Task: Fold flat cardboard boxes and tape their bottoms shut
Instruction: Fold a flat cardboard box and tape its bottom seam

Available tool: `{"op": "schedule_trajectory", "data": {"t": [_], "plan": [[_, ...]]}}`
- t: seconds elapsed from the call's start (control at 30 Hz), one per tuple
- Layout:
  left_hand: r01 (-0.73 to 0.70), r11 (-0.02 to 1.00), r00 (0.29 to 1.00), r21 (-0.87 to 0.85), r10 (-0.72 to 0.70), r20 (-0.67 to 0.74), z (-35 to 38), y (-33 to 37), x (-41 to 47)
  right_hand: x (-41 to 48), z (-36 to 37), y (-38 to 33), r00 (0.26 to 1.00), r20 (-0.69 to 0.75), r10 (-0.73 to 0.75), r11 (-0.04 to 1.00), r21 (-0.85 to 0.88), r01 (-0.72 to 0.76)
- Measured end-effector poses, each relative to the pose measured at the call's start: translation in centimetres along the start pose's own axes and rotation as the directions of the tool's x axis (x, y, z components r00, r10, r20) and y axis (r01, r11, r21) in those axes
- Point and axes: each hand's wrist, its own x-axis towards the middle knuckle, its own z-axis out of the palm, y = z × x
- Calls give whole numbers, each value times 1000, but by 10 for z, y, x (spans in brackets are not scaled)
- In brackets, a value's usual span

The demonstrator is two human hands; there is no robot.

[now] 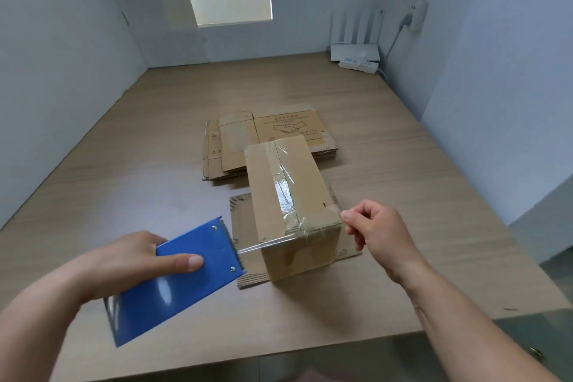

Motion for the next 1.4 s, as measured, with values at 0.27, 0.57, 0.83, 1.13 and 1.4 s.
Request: {"op": "schedule_trajectory", "data": {"t": [0.27, 0.57, 0.83, 1.13, 1.4], "plan": [[84, 988, 996, 130, -82, -23, 1, 18, 46, 15, 4, 22, 981, -87, 172, 984, 63, -167], [67, 997, 997, 40, -69, 39, 19, 15, 69, 27, 5, 30, 918, -26, 396, 890, -235, -390], [-26, 999, 1000, -26, 27, 5, 60, 23, 73, 16, 45, 10, 987, -113, -115, 649, -760, -11], [-6, 1000, 1000, -9, 6, -17, 50, 0, 61, 17, 61, 8, 999, 30, -16, 382, -924, 34], [53, 993, 995, 110, -43, -93, 61, 23, 67, 15, 61, 4, 999, 33, -12, 367, -930, 35]]}}
